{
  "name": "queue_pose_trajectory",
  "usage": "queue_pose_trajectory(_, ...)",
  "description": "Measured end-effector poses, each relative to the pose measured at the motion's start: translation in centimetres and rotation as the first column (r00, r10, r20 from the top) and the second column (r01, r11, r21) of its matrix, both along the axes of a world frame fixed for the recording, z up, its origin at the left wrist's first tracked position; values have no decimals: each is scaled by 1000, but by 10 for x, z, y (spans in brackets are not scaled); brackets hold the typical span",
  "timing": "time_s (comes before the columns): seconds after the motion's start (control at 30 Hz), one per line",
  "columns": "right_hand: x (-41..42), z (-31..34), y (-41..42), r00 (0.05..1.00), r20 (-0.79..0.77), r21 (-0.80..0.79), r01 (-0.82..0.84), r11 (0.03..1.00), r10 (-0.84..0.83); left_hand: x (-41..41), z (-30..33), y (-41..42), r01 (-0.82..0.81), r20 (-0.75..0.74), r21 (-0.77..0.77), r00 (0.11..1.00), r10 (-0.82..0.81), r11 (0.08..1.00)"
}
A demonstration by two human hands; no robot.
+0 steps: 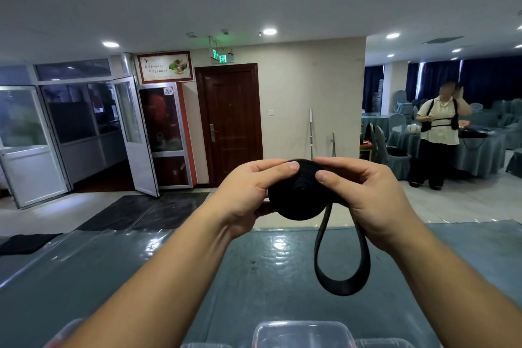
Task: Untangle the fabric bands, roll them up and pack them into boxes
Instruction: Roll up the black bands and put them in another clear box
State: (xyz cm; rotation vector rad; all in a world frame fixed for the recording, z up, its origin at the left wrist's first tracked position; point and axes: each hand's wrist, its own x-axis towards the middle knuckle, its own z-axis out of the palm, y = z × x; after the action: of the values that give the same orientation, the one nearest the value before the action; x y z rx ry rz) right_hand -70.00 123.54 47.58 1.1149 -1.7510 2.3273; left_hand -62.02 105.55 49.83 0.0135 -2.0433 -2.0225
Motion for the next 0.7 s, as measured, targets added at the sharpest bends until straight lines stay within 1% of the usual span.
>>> queue_pose_trajectory(0.1,2,-2,-2,999,5,-54,41,998,-41,-2,-4,3,8,-30,150,1000,-4,989)
queue_pose_trajectory(0.13,2,-2,-2,999,10,-64,47,997,-47,-3,-5,4,5,-38,185,999,2,983)
queue_pose_trajectory(0.17,2,-2,-2,999,15,-65,51,997,-50,-3,-6,4,1,-41,185,999,7,983)
queue_pose_trajectory(0.2,1,-1,-1,999,19,-56,48,997,-47,-3,-6,3,-1,-39,155,999,7,988)
queue_pose_trajectory(0.3,0,1,2,1000,8,10,22,1000,-22,0,-2,0,27,-3,-16,1000,-27,1000)
queue_pose_trajectory(0.33,0,1,3,1000,9,19,9,1000,-9,1,0,-1,32,4,-52,999,-32,998)
queue_pose_trajectory(0.4,2,1,2,1000,26,-14,-9,1000,9,2,1,-1,31,-13,-37,999,-31,999)
queue_pose_trajectory(0.5,5,-2,-1,998,61,-98,10,995,-4,0,-5,6,33,-61,78,998,-28,996)
queue_pose_trajectory(0.57,6,-3,-2,997,73,-109,32,994,-24,-3,-11,9,22,-75,126,997,-13,992)
queue_pose_trajectory(0.63,4,-3,0,997,76,-74,33,997,-27,-3,-11,9,10,-64,86,998,-5,996)
queue_pose_trajectory(0.7,3,-3,1,998,63,-30,5,1000,-3,-1,-7,8,16,-40,0,999,-16,1000)
